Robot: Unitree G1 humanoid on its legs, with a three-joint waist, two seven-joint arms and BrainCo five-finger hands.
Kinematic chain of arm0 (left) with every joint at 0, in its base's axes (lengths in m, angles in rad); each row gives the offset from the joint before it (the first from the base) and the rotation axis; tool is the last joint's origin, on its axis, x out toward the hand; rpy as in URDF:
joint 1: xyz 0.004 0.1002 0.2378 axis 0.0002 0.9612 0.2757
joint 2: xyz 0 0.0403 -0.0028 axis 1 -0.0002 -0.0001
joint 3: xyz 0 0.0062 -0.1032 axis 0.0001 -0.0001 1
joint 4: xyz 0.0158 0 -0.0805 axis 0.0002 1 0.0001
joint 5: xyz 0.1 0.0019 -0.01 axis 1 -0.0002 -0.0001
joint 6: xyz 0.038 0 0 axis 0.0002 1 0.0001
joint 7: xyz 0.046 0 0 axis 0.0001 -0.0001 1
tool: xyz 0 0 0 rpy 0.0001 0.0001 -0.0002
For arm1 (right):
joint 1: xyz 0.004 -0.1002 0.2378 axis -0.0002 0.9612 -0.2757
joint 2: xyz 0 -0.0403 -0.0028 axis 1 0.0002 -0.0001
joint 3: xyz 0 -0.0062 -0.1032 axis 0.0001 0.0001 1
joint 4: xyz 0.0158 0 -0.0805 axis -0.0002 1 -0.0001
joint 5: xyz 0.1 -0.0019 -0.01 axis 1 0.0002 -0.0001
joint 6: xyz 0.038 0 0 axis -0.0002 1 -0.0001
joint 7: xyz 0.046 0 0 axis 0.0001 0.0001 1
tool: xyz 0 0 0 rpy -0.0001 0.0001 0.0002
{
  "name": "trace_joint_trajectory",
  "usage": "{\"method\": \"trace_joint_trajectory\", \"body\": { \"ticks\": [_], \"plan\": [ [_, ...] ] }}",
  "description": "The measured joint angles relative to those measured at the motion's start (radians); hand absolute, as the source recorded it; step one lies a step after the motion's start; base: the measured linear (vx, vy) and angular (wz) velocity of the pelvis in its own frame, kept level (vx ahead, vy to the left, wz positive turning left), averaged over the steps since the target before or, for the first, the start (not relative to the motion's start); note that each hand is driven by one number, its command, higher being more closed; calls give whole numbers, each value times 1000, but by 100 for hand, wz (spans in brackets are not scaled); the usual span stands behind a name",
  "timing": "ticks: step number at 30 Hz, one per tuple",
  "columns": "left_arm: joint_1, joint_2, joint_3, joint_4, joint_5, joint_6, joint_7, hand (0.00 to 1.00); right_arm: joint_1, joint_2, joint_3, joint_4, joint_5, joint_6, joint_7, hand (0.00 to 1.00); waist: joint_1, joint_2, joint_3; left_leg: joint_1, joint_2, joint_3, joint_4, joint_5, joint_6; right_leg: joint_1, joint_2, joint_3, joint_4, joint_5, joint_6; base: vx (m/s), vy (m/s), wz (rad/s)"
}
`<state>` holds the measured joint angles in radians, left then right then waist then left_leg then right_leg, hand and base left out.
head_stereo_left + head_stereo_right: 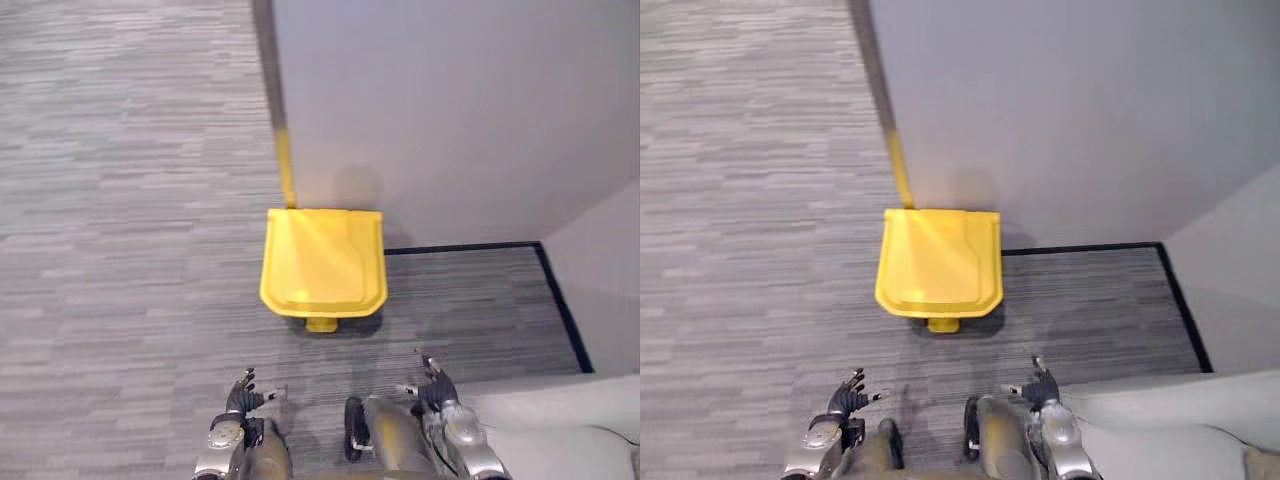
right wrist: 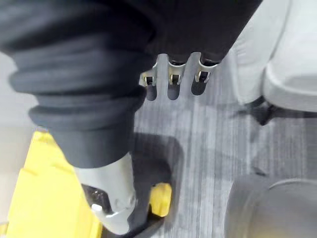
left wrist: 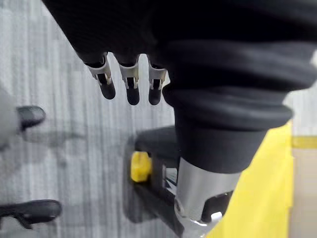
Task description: Gather rubbish on tea table into small bin, then transfer packed bag to large trash can.
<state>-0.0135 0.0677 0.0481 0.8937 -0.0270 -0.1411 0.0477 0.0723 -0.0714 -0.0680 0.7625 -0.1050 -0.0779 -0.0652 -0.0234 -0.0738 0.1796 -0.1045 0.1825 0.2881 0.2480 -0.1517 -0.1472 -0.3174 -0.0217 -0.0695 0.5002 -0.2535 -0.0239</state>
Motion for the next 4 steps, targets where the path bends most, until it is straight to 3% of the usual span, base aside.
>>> {"method": "trace_joint_trajectory", "body": {
  "ticks": [4],
  "plan": [
    [10,6,5,1,-1,-2,11,0,-6,-21,-37,60,27,0,0,0,3,42,-24,33,5,-70,-83,18,9,61,53,-1,-133,71,-18,-48,-42,-18]
  ]
}}
